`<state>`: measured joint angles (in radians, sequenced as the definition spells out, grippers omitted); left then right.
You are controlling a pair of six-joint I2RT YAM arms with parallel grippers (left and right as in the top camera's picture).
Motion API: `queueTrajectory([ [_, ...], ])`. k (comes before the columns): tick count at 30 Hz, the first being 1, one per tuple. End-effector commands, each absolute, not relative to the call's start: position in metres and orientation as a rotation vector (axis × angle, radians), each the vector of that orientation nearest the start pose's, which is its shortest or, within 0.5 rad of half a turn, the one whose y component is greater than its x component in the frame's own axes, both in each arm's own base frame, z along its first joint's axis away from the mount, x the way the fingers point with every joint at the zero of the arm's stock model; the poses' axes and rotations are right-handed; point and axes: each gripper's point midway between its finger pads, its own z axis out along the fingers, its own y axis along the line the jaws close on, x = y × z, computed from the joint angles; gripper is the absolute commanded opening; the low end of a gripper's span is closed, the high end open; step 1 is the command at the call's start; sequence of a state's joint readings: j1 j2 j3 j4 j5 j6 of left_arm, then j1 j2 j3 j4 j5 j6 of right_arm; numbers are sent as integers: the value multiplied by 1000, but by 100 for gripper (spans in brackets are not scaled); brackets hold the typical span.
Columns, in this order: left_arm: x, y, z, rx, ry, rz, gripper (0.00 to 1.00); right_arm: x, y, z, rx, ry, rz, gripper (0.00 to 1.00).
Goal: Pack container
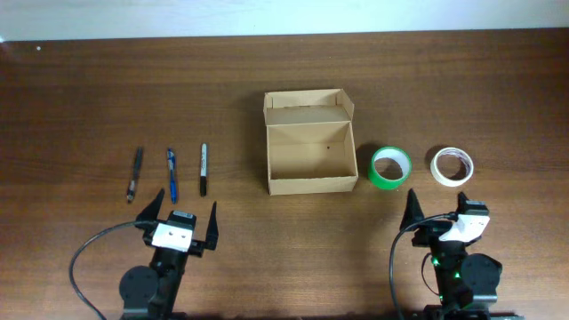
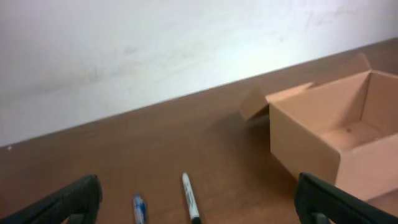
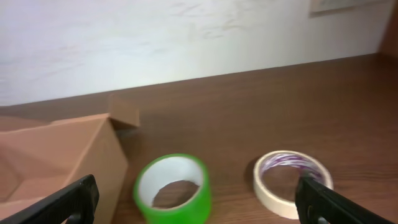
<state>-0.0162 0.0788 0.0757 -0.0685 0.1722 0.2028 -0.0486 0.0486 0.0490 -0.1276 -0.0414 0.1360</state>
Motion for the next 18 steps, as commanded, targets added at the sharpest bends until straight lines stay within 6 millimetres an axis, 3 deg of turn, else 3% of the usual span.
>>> queueTrajectory([
  [1, 247, -33, 209, 321, 1575, 18, 99, 240, 3, 201, 86, 1603, 149, 99],
  [6, 267, -39, 275, 344, 1574, -8, 99, 229, 5, 282, 68, 1529, 145, 99],
  [12, 314, -60, 368, 427, 1615, -104, 99, 226, 20, 355, 11, 1697, 216, 99],
  [18, 333, -89, 415, 518, 1739, -227, 99, 215, 21, 406, -57, 1962, 162, 99],
])
